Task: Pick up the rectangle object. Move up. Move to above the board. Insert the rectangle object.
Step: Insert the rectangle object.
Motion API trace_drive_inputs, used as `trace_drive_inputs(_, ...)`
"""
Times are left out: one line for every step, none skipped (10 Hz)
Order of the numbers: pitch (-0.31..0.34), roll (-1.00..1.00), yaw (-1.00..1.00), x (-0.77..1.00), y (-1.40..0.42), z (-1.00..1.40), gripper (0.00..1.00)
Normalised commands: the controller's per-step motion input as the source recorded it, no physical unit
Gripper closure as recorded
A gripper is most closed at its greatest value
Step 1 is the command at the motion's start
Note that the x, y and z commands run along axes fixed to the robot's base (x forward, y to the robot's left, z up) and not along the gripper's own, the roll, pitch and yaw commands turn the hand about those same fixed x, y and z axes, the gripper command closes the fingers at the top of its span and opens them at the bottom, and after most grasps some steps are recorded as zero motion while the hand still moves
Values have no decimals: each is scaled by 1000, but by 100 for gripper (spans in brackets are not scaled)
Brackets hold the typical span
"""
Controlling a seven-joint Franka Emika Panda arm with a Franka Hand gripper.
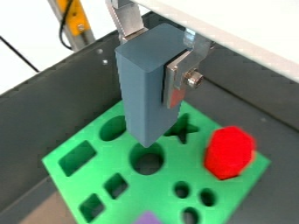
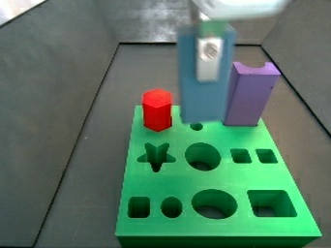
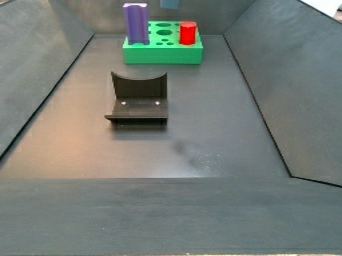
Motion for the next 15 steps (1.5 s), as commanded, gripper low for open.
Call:
trace_drive_inputs(0, 57, 0, 629, -460, -177, 100)
trace_drive_inputs(0, 96, 0, 666, -489, -160, 100)
trace_drive_inputs(11, 114, 0, 660, -457, -180, 100)
trace_drive_inputs(20, 114, 0, 671, -446, -183, 100)
trace_drive_inputs(30, 123, 0, 626, -437, -229, 100)
trace_drive_inputs(27, 104, 57, 609, -406, -246, 100)
trace_drive_inputs(0, 81, 57, 537, -374, -231, 100)
trace_drive_inputs(0, 53, 71, 491, -351, -243, 100)
trace_drive_inputs(0, 60, 97, 474, -340, -257, 100)
trace_drive_inputs(0, 41, 137, 523, -306, -240, 100)
trace_drive_inputs(0, 0, 257, 571, -157, -97, 100)
trace_drive_inputs(0, -1, 314, 497, -17, -31, 100)
trace_drive_inputs(-29, 0, 0, 0, -31, -46, 100)
trace_drive_inputs(0, 103, 14, 97, -71, -314, 100)
trace_drive_inputs(-31, 130, 37, 169, -140, -583, 100)
